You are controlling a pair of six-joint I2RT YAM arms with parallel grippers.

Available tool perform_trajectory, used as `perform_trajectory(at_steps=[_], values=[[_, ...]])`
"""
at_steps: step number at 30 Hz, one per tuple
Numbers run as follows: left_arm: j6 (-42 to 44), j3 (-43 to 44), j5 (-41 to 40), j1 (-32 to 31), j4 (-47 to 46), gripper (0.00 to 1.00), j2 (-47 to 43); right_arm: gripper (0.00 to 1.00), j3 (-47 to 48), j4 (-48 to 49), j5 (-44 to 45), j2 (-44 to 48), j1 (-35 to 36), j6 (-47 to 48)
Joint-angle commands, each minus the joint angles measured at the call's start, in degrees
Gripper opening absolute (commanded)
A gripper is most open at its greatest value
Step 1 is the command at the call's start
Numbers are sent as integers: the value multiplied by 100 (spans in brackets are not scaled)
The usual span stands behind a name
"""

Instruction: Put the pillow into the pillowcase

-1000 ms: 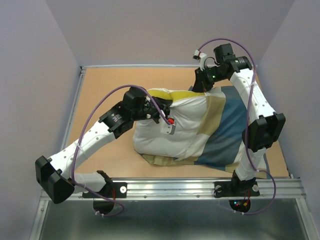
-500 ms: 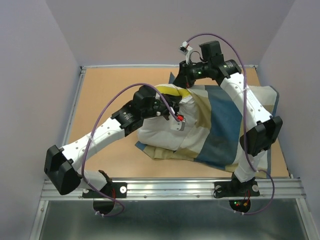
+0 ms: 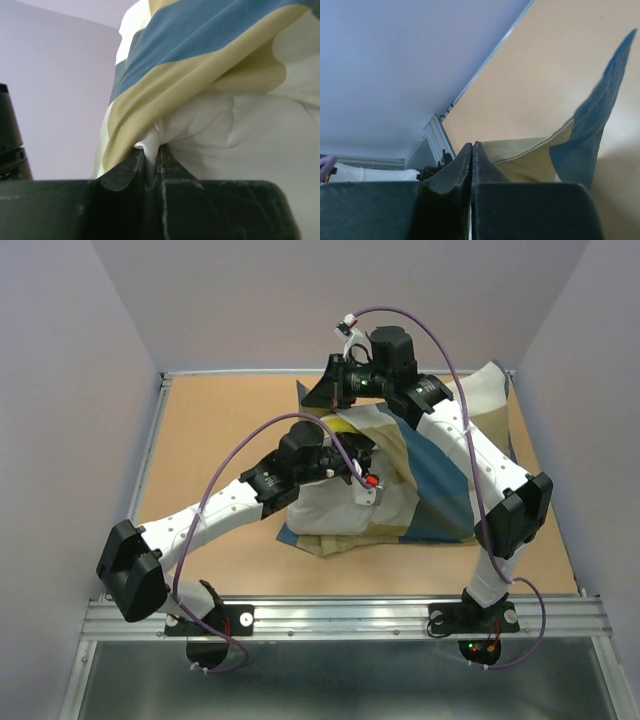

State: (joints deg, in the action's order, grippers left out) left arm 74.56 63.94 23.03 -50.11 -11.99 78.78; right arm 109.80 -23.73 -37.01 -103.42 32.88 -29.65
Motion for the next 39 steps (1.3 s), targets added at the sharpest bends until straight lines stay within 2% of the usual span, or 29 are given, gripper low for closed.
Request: perform_trajectory(at_steps=[1,5,7,10,13,14,15,17,19,22,23,25,26,27,29,30,32,33,35,36,37,39], values=[[-240,-206,361,-175,-1112,0,-179,1,122,1475,203,278,578,-989],[-416,-478,124,-184,-1174,0,-302,0,6,1731,413,182,658,-929],[-539,-742,-78,-157,-1165,0,-442,0,-20,1740,633,129,658,-571],[-969,-1260,-464,-105,-1287,0,-635,1,-64,1748,425,-134,649,-263],[-1663,-1656,-1027,36,-1306,0,-628,33,24,1679,344,-477,492,-103],[-1882,-1727,-1194,88,-1306,0,-584,46,41,1670,414,-478,378,-102],[-2093,-1840,-1404,298,-1306,0,-549,68,111,1626,475,-443,246,-102],[-2674,-1920,-1485,588,-1201,0,-391,80,217,1407,773,-338,-254,64],[-2972,-2000,-1607,1072,-1139,0,-111,100,218,1275,1011,-66,-815,300],[-3684,-1799,-1731,1685,-920,0,520,100,-149,1072,1476,312,-1449,1108],[-4234,-1684,-1853,1828,-815,0,742,100,-334,993,1652,635,-1565,1615],[-4808,-1053,-1916,2126,-508,0,1260,100,-712,853,1811,979,-1784,2136],[-5551,-781,-1968,2424,-167,0,1784,100,-1158,669,1986,1294,-1846,2617],[-5897,-500,-2082,2601,2,0,2059,100,-1363,546,2014,1472,-1873,2901],[-6644,467,-2144,3048,702,0,2833,100,-2028,195,2354,1884,-1891,3550],[-7318,966,-2075,3199,846,0,3201,100,-2259,45,2409,1974,-1900,3710],[-7885,1277,-1952,3541,987,0,3397,99,-2863,-228,2566,2141,-1917,3966],[-8235,1487,-1438,3621,997,2,3476,96,-3033,-290,2576,2228,-1926,4045],[-8405,1516,-715,3745,822,19,3399,91,-3271,-431,2506,2212,-1926,4099],[-8449,1438,-94,3797,664,30,3268,88,-3437,-536,2402,2186,-1926,4099],[-8345,1228,199,3789,419,53,2953,81,-3491,-702,2166,2055,-1926,4073],[-8108,1095,831,3789,451,71,2617,74,-3701,-765,1954,1879,-1935,4011]])
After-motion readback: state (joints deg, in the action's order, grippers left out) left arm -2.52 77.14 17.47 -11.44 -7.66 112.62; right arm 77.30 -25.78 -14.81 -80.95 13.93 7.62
